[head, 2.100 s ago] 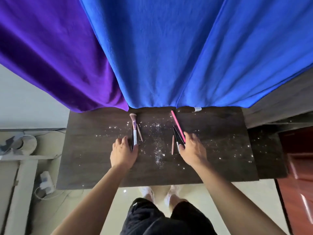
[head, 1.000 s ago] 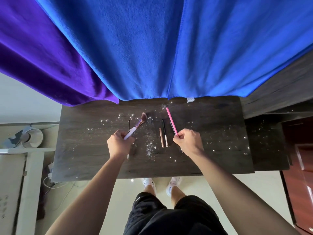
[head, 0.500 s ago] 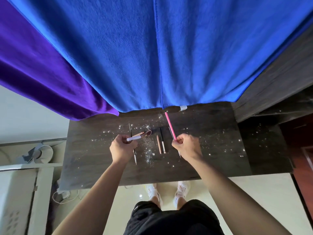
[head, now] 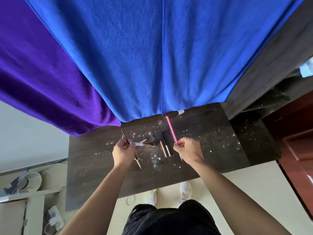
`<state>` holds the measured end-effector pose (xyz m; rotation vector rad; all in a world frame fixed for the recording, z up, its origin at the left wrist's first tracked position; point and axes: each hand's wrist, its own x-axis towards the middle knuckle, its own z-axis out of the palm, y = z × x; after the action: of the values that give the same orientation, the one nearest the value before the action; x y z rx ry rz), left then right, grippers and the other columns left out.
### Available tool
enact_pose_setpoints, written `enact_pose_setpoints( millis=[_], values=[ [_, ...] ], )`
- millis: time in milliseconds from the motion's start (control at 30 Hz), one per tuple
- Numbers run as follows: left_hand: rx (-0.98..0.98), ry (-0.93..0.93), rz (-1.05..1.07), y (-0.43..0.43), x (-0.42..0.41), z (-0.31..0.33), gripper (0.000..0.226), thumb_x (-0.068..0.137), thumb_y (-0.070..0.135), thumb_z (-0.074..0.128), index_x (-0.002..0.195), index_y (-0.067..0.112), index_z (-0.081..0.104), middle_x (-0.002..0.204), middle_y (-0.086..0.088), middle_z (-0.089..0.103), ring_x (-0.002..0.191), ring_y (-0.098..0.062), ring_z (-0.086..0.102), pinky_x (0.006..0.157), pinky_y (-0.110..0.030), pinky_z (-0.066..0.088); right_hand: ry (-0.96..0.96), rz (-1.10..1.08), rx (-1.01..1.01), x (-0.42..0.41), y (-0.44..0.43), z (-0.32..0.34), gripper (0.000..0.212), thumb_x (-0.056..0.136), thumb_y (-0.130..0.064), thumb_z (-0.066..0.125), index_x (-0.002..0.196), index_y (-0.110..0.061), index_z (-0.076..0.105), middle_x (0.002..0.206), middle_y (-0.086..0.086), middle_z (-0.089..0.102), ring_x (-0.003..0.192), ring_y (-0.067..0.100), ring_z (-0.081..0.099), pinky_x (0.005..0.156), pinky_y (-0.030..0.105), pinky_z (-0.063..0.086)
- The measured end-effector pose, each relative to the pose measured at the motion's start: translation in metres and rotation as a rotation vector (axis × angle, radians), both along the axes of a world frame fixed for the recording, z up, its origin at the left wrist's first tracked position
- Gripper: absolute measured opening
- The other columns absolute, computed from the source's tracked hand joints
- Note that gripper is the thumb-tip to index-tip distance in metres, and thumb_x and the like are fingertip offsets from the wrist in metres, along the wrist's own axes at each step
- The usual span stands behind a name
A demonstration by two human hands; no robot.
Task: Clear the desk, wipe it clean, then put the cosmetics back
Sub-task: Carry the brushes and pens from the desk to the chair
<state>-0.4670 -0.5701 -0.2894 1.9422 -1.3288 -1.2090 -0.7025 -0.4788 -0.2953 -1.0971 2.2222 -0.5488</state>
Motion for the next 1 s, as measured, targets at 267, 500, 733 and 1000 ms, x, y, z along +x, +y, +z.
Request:
enact_pose_setpoints(
  millis=[267, 500, 733, 1000],
  values=[
    [-0.019, -0.225, -0.398, -0.006, 0.042, -0.011, 0.055, 0.077, 0.019, 0.073, 0.13, 0.022, 0.056, 0.119, -0.009, 0.046, 0.097, -0.024, 0.049, 0.089, -0.028, 0.04, -0.009, -0.122, 0.017, 0.043, 0.017, -0.001, 0.008, 0.082, -0.03, 0.072, 0.079, -0.022, 0.07, 0.054, -0.017, 0.058, 0.05, -0.006, 0.053, 0.05, 0.003, 0.036],
    [0.004, -0.414, -0.704, -0.018, 0.028, -0.037, 0.062, 0.078, 0.024, 0.072, 0.135, 0.02, 0.049, 0.126, -0.008, 0.043, 0.106, -0.036, 0.058, 0.09, -0.041, 0.049, -0.018, -0.231, 0.04, 0.062, 0.039, -0.011, 0.01, 0.082, -0.027, 0.074, 0.082, -0.017, 0.072, 0.065, -0.007, 0.066, 0.063, 0.01, 0.063, 0.061, 0.015, 0.043],
    [-0.02, -0.468, -0.763, -0.024, 0.013, -0.062, 0.044, 0.079, 0.01, 0.066, 0.121, 0.012, 0.055, 0.111, -0.017, 0.062, 0.099, -0.04, 0.06, 0.079, -0.042, 0.049, -0.004, -0.371, 0.023, 0.067, 0.063, -0.016, 0.012, 0.081, -0.025, 0.075, 0.081, -0.013, 0.073, 0.064, -0.002, 0.068, 0.063, 0.015, 0.064, 0.059, 0.014, 0.043],
    [-0.13, -0.249, -0.709, -0.011, -0.029, -0.04, 0.021, 0.075, 0.015, 0.067, 0.096, 0.018, 0.063, 0.082, 0.001, 0.065, 0.081, -0.029, 0.058, 0.071, -0.034, 0.044, -0.013, -0.509, -0.06, 0.054, 0.092, 0.0, 0.014, 0.081, -0.027, 0.076, 0.074, -0.02, 0.066, 0.057, -0.012, 0.061, 0.056, 0.0, 0.06, 0.054, 0.006, 0.04]
  ],
)
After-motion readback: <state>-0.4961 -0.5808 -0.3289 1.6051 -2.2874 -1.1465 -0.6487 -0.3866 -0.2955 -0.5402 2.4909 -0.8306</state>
